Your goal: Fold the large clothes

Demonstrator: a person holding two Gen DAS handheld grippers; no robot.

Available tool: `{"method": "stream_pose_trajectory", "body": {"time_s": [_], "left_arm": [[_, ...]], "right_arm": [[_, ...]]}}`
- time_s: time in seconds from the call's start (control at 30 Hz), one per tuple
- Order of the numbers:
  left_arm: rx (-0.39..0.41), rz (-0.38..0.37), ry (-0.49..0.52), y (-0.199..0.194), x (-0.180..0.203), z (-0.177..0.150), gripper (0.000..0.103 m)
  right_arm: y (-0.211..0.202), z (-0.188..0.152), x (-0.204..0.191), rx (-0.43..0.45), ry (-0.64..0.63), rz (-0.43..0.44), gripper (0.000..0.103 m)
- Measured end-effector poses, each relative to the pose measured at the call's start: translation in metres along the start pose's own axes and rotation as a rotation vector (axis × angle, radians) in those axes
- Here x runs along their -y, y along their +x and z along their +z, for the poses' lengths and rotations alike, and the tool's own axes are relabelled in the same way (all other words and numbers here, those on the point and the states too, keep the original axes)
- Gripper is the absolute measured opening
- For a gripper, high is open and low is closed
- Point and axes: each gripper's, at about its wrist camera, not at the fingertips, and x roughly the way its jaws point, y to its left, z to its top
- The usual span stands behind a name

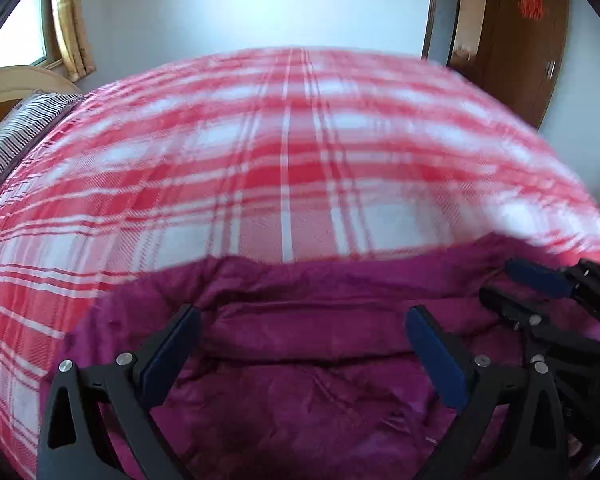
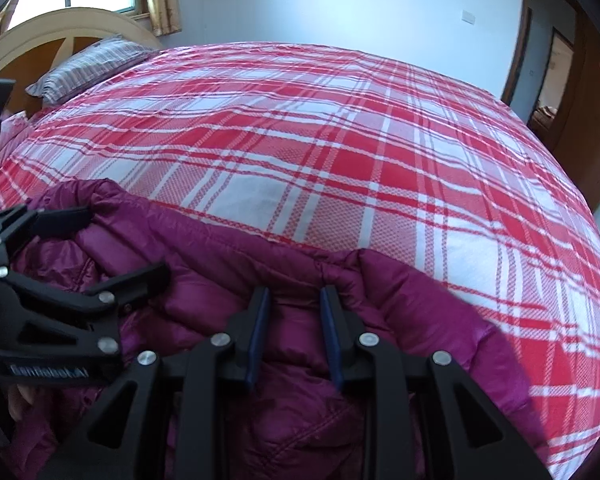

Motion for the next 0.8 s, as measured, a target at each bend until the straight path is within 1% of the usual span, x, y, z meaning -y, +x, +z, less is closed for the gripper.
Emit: {"method": "stream_pose_trajectory", "body": {"time_s": [0.03, 0.07, 0.1, 0.13, 0.17, 0.23, 0.27, 0.33, 0.37, 0.43, 0.47, 0.5, 0.53, 0.57, 0.6, 0.63, 0.67, 0.7, 0.77, 0.8], "left_arm": [[0.037, -0.034, -0.015, -0.020, -0.004, 0.002, 0.102], [0.084, -0.062, -0.021, -0.049, -0.010, 0.002, 0.102], [0.109, -0.066, -0.019, -0.066, -0.014, -0.002, 0.102], [0.135, -0.063, -0.006, -0.092, -0.021, -0.011, 0.102], [0.146, -0.064, 0.006, -0.110, -0.025, -0.021, 0.102], [0.159, -0.077, 0.032, -0.148, -0.038, -0.053, 0.102], [0.159, -0.059, 0.052, -0.170, -0.047, -0.079, 0.102], [0.141, -0.068, 0.081, -0.194, -0.059, -0.118, 0.102], [0.127, -0.063, 0.089, -0.207, -0.067, -0.142, 0.102], [0.101, -0.065, 0.083, -0.229, -0.082, -0.184, 0.102], [0.091, -0.058, 0.078, -0.241, -0.091, -0.210, 0.102], [0.088, -0.046, 0.073, -0.247, -0.095, -0.225, 0.102], [0.086, -0.025, 0.069, -0.257, -0.102, -0.247, 0.102], [0.084, -0.015, 0.067, -0.264, -0.103, -0.262, 0.102], [0.081, -0.020, 0.053, -0.271, -0.107, -0.281, 0.102], [0.071, -0.033, 0.042, -0.273, -0.108, -0.293, 0.102], [0.045, -0.051, 0.040, -0.274, -0.109, -0.309, 0.102], [0.023, -0.052, 0.043, -0.271, -0.109, -0.320, 0.102], [0.004, -0.027, 0.032, -0.269, -0.107, -0.347, 0.102], [-0.007, -0.037, 0.022, -0.269, -0.106, -0.355, 0.102]], "right_arm": [[-0.011, 0.000, 0.002, 0.019, 0.003, -0.004, 0.039], [-0.033, -0.002, 0.008, 0.059, 0.019, 0.010, 0.048], [-0.052, -0.005, 0.012, 0.088, 0.030, 0.030, 0.056], [-0.070, -0.011, 0.019, 0.105, 0.038, 0.044, 0.061], [-0.089, -0.021, 0.025, 0.113, 0.043, 0.051, 0.068], [-0.119, -0.043, 0.034, 0.100, 0.043, 0.068, 0.069], [-0.141, -0.063, 0.040, 0.087, 0.042, 0.086, 0.069], [-0.170, -0.094, 0.048, 0.066, 0.031, 0.101, 0.070], [-0.186, -0.113, 0.052, 0.059, 0.026, 0.105, 0.070], [-0.223, -0.154, 0.059, 0.046, 0.032, 0.117, 0.074], [-0.236, -0.170, 0.063, 0.046, 0.045, 0.123, 0.077], [-0.252, -0.191, 0.066, 0.044, 0.064, 0.134, 0.081], [-0.263, -0.207, 0.068, 0.039, 0.080, 0.139, 0.083], [-0.270, -0.220, 0.070, 0.029, 0.095, 0.135, 0.084], [-0.282, -0.242, 0.069, 0.018, 0.121, 0.128, 0.084], [-0.287, -0.252, 0.069, 0.012, 0.138, 0.129, 0.084], [-0.295, -0.273, 0.066, 0.003, 0.173, 0.134, 0.084], [-0.297, -0.286, 0.063, -0.006, 0.195, 0.143, 0.084], [-0.298, -0.313, 0.053, -0.033, 0.232, 0.158, 0.084], [-0.296, -0.327, 0.045, -0.051, 0.245, 0.161, 0.084]]}}
